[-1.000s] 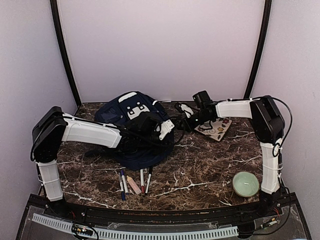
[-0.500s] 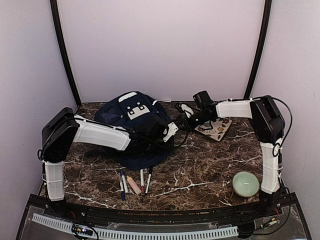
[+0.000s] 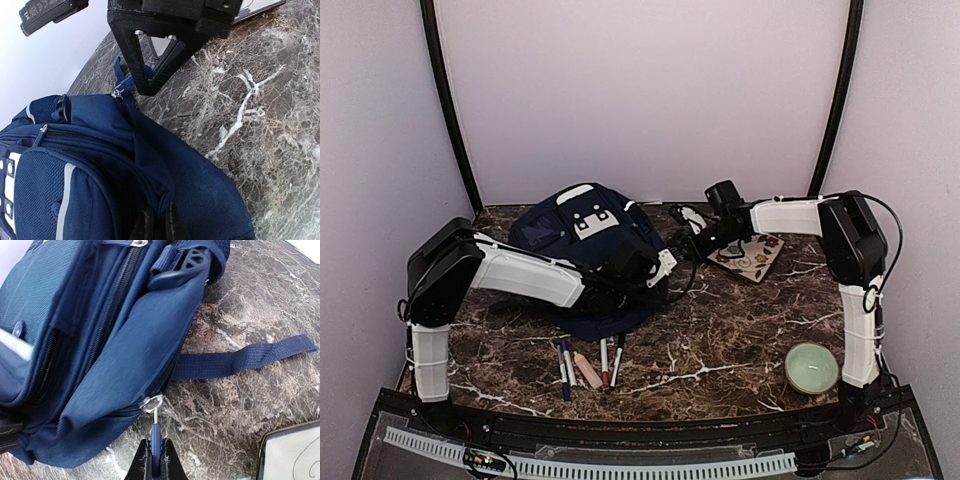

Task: Pack the student bag
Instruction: Hold the student bag at the center of the board, then zip the student bag into the largest pocket of the bag, then pick up the pen from the center of the board.

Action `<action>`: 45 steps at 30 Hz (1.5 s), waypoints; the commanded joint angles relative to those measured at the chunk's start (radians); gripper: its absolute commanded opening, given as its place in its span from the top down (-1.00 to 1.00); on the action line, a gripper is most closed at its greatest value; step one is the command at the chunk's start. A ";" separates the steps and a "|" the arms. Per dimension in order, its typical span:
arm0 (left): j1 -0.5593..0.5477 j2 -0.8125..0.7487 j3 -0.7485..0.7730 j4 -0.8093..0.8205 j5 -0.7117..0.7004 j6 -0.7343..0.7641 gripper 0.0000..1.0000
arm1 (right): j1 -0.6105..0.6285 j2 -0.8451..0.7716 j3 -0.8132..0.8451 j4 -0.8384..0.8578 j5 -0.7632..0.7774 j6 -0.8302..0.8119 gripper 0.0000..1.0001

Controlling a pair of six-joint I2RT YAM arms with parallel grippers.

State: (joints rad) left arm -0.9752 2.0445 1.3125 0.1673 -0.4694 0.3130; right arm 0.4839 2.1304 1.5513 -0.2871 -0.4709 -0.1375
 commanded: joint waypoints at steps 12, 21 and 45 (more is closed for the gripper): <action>0.017 -0.185 -0.156 0.013 0.156 -0.097 1.00 | -0.033 0.206 0.313 -0.043 0.141 0.074 1.00; 0.017 -0.170 -0.148 0.037 0.169 -0.103 1.00 | -0.037 0.207 0.306 -0.026 0.153 0.078 0.94; 0.014 -0.026 0.173 -0.163 0.473 -0.200 0.28 | -0.127 -0.293 -0.067 0.033 -0.053 0.043 0.09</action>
State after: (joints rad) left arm -0.9382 2.0655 1.4200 0.0952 -0.1307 0.1547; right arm 0.3634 1.8648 1.5192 -0.2966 -0.4423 -0.0963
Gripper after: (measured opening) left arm 0.315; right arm 0.453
